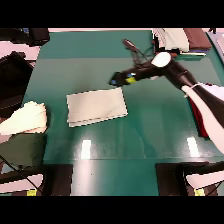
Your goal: Fold the shirts.
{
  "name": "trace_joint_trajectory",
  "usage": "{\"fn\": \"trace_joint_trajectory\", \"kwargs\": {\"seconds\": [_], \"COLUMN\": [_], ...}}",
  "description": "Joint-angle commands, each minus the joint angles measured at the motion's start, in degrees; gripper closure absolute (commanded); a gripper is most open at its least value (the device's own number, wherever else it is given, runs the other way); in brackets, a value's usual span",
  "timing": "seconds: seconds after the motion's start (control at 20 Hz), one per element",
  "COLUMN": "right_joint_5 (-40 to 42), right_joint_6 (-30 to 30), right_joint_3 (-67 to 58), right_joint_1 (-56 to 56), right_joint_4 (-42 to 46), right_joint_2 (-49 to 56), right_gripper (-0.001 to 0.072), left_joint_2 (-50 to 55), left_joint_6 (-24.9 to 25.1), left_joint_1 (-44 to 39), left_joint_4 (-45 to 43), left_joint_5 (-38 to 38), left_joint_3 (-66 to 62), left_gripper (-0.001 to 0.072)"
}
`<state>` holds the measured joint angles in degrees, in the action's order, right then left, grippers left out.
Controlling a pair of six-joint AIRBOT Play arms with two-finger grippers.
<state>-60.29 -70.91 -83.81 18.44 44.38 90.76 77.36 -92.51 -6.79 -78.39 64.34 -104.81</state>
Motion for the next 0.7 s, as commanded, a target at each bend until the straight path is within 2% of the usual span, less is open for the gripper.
{"fn": "trace_joint_trajectory", "kwargs": {"seconds": [0.0, 0.25, 0.5, 0.55, 0.65], "right_joint_5": [-4.6, -4.5, -1.5, -1.1, 0.0], "right_joint_6": [-2.2, -1.6, 0.6, 0.6, 0.7], "right_joint_3": [8.7, 12.0, 4.5, 2.4, -1.4], "right_joint_1": [-10.0, -9.3, 0.5, 2.2, 5.0], "right_joint_4": [0.6, -9.0, -19.5, -19.8, -19.6], "right_joint_2": [0.3, 8.9, 17.9, 19.6, 22.0], "right_gripper": [0.0121, 0.0141, 0.0142, 0.0182, 0.0472], "left_joint_2": [1.0, 3.2, 3.8, 3.8, 3.8], "left_joint_6": [0.0, 0.1, 1.5, 1.5, 1.5], "left_joint_1": [-2.3, -6.5, -7.9, -7.9, -7.9], "left_joint_4": [0.2, 0.2, 1.1, 1.2, 1.9], "left_joint_5": [-0.5, -1.1, -1.3, -1.0, 0.0], "left_joint_3": [0.1, 0.1, 0.1, 0.1, 0.1], "left_gripper": [0.0679, 0.0679, 0.0678, 0.0678, 0.0679]}}
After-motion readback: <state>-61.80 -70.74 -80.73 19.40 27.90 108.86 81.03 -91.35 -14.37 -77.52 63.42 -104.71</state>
